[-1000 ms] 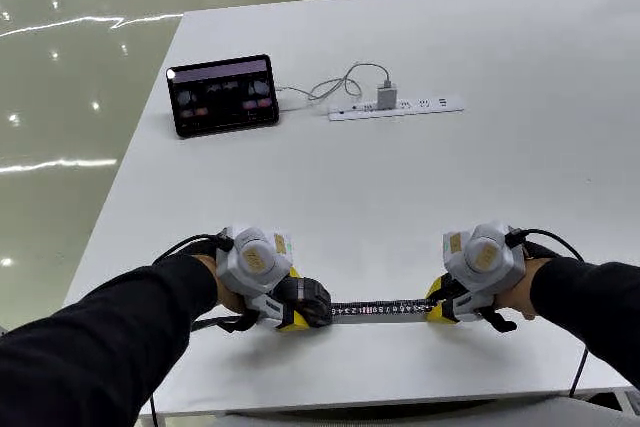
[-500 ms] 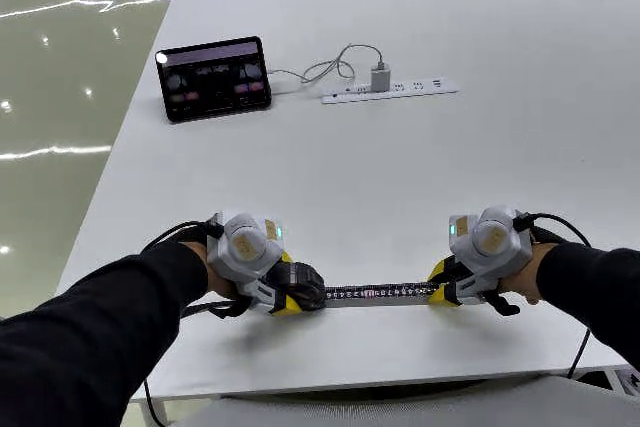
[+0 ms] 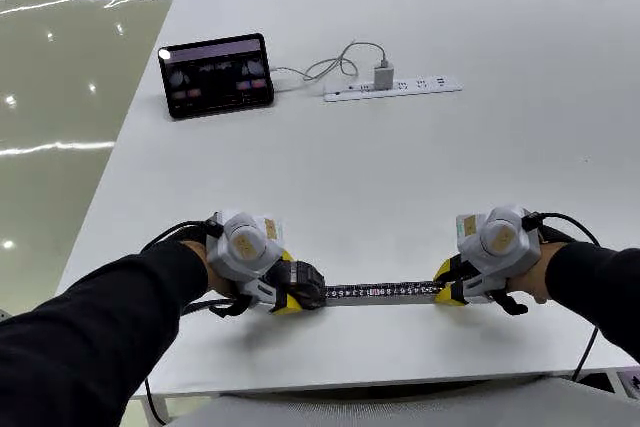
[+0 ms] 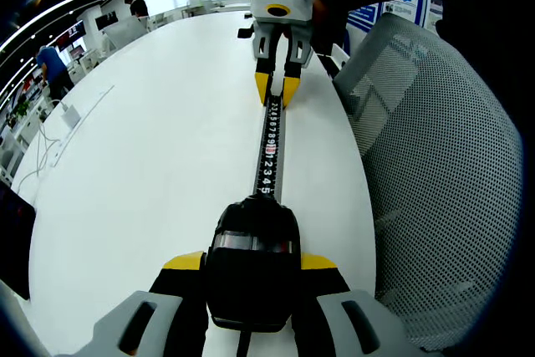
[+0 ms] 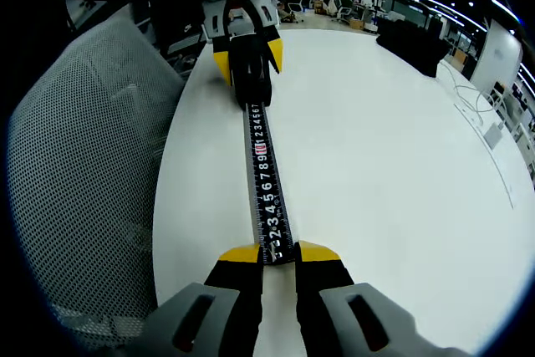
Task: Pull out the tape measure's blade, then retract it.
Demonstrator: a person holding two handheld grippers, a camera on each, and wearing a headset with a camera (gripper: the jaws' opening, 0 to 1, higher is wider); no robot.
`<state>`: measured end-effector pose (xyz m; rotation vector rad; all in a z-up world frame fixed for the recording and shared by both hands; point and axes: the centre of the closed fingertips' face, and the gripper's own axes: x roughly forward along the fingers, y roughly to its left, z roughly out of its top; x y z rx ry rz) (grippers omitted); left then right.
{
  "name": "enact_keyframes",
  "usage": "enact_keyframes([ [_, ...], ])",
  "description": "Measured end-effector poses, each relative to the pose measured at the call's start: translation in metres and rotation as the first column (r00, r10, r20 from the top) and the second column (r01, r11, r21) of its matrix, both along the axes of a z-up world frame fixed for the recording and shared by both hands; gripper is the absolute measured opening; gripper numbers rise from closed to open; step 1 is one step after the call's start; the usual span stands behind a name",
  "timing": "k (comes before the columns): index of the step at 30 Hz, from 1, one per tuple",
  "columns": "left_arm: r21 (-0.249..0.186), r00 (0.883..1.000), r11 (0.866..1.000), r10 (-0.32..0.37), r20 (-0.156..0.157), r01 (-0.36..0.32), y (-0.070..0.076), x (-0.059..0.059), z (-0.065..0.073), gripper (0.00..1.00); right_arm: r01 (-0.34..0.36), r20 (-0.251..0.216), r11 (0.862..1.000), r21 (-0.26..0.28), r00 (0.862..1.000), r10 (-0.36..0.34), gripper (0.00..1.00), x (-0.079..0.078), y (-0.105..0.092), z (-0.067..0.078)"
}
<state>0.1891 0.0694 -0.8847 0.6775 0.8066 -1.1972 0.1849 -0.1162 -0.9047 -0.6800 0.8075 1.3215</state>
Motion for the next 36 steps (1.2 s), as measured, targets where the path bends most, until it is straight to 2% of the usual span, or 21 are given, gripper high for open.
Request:
enact_keyframes([
  [28, 0.000, 1.000, 1.000, 0.003, 0.000, -0.003, 0.000, 0.000, 0.000, 0.35, 0.013, -0.004, 1.000, -0.005, 1.000, -0.013, 0.09, 0.001, -0.017, -0.002],
  [36, -0.002, 1.000, 1.000, 0.008, 0.004, -0.008, 0.000, 0.000, 0.000, 0.35, 0.003, 0.001, 1.000, -0.020, 1.000, -0.003, 0.09, 0.001, -0.022, -0.001],
])
